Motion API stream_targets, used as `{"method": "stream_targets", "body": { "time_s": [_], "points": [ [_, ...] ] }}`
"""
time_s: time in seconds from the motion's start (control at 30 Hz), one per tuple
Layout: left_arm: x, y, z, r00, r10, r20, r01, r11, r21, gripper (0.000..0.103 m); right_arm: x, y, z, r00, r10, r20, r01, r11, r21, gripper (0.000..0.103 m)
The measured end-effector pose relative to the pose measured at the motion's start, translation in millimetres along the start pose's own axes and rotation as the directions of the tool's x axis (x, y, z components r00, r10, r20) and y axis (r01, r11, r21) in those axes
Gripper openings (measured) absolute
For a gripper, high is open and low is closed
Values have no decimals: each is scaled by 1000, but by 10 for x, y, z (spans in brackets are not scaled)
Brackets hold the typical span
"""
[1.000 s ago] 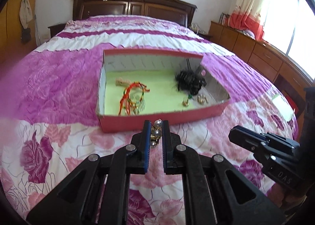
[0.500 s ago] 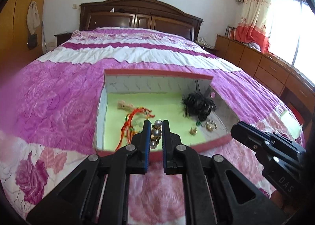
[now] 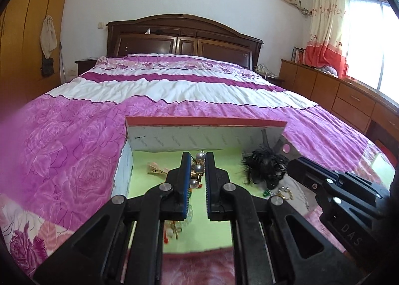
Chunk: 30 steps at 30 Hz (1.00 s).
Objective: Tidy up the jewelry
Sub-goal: 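Carry the gold earring into the box with the left tool while the right tool carries the green earring, then open both tools to release the earrings inside the box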
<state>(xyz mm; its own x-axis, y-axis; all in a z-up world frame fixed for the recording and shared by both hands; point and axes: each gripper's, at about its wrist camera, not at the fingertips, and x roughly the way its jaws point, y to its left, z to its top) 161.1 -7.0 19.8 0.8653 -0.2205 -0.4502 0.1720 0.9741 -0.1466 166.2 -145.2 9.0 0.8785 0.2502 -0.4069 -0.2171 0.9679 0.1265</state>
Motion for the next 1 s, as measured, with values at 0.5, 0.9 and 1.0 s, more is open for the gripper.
{"method": "stream_targets", "body": {
  "time_s": [0.5,0.9,1.0],
  "points": [
    [490,90,-160,979,24,-204,-32,999,-36,3,495,-201,-117,983,-41,-179,50,998,41,13],
    [531,129,-200,957,23,-290,-46,996,-73,11,523,-205,-127,974,-20,-227,35,998,61,29],
    [459,107,-176,960,22,-281,-41,997,-63,14,463,-209,-96,976,-7,-217,24,997,77,31]
  ]
}}
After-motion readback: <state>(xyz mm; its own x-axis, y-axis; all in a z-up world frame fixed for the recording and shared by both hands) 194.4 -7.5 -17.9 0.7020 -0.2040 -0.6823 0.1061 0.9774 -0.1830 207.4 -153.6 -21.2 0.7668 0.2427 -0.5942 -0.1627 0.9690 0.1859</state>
